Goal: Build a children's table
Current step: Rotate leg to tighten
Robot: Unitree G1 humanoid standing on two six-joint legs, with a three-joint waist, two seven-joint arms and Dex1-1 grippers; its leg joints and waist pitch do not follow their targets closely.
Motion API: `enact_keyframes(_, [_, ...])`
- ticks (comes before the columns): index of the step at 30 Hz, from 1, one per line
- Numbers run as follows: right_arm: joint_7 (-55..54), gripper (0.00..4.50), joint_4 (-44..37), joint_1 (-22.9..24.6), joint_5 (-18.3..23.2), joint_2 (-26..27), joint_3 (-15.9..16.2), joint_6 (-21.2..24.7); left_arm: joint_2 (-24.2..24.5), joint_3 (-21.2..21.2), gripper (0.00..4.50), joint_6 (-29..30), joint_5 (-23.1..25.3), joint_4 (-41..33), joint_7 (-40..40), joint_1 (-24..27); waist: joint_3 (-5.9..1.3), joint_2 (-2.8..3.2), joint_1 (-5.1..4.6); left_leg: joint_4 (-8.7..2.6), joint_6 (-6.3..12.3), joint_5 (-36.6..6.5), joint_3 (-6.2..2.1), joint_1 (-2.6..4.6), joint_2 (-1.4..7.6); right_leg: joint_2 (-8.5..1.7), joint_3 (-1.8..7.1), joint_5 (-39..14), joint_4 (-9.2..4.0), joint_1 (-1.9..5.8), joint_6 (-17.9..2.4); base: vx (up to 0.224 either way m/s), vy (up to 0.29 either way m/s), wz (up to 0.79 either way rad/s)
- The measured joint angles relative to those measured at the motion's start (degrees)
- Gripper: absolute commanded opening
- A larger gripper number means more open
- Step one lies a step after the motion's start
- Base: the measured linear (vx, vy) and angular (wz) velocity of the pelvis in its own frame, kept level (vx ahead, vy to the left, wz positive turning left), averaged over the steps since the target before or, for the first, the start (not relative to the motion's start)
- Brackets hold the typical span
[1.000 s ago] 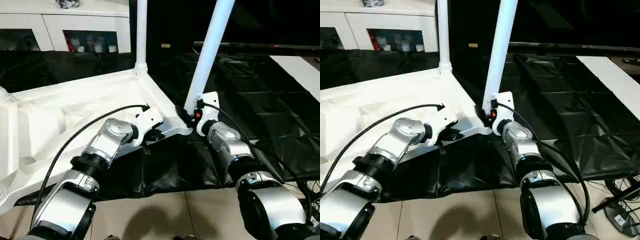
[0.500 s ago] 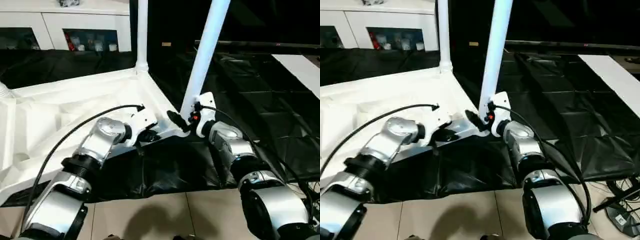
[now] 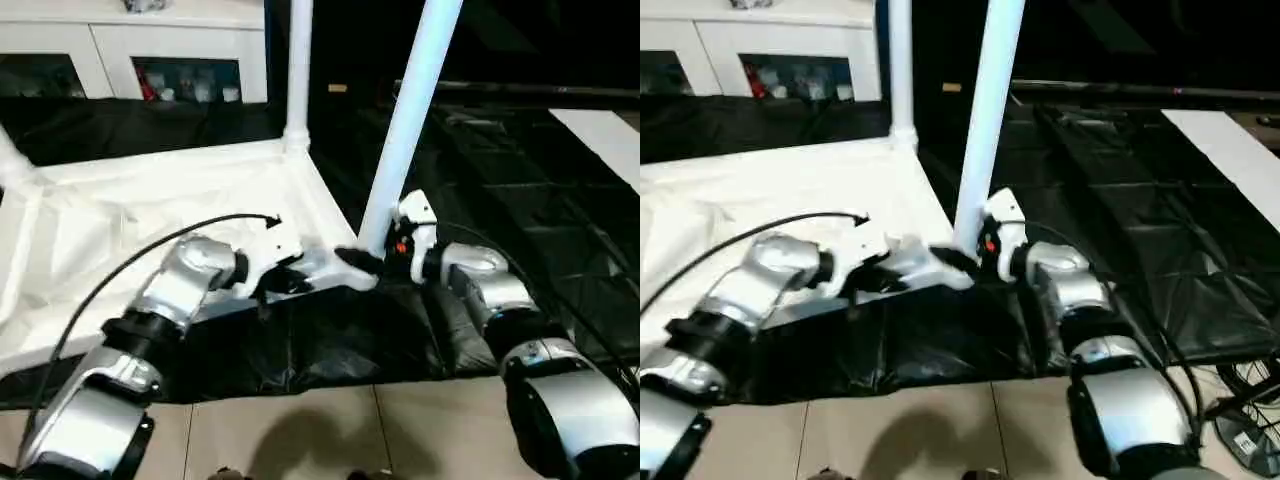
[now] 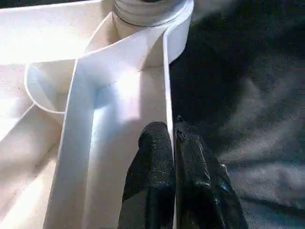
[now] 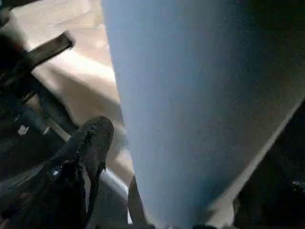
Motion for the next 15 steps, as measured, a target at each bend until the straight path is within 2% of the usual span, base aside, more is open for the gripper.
enact_keyframes(4, [4.4,3.89,-0.2,0.5,-0.6,-1.1,1.7,0.8,1.9,-0.5,0.00,-0.7,-0.5,-1.6,-3.5,0.6,0.00,0.00,0.30,0.01,0.00,0.0,0.02,0.00,0.01,0.00,0.02,0.0,0.01,0.00,0.0,0.000,0.000,0.00])
enact_keyframes(7, [6.9,3.89,-0.2,1.6,-1.0,-1.8,2.5,1.1,3.0,-0.9,0.00,-1.8,-1.2,-2.3,-6.1,1.1,0.01,0.02,0.95,0.00,0.00,0.0,0.04,-0.02,0.01,0.00,0.02,0.0,0.01,-0.02,0.0,0.000,0.000,0.00])
enact_keyframes(10, [9.9,3.55,-0.8,2.0,-1.3,-2.3,4.0,1.1,4.4,-1.4,0.00,-2.8,-1.6,-2.7,-8.7,1.4,0.01,0.02,1.19,0.00,0.00,0.0,0.05,-0.02,0.02,0.00,0.03,0.1,0.02,-0.03,-0.1,0.000,0.000,0.00])
enact_keyframes(13, [11.6,3.50,-1.7,2.1,-2.2,-2.3,4.6,1.1,5.1,-1.5,0.00,-3.7,-1.7,-2.7,-9.6,1.4,0.01,0.02,1.17,0.03,0.00,0.0,0.06,-0.01,0.02,0.00,0.05,0.0,0.03,-0.03,0.0,0.000,0.000,0.00])
enact_keyframes(14, [12.0,3.19,-1.8,2.1,-2.3,-2.3,4.8,1.0,5.3,-1.6,0.00,-3.9,-1.6,-2.7,-10.0,1.4,0.01,0.02,1.15,0.03,0.00,0.0,0.06,0.00,0.02,0.00,0.06,0.0,0.03,-0.02,0.1,0.000,0.000,0.00])
enact_keyframes(15, [12.2,3.13,-1.9,2.1,-2.3,-2.3,4.9,1.0,5.5,-1.6,0.00,-4.0,-1.6,-2.7,-10.2,1.4,0.01,0.02,1.17,0.03,0.00,0.0,0.06,0.00,0.02,0.00,0.06,0.0,0.03,-0.02,0.1,0.000,0.000,0.00])
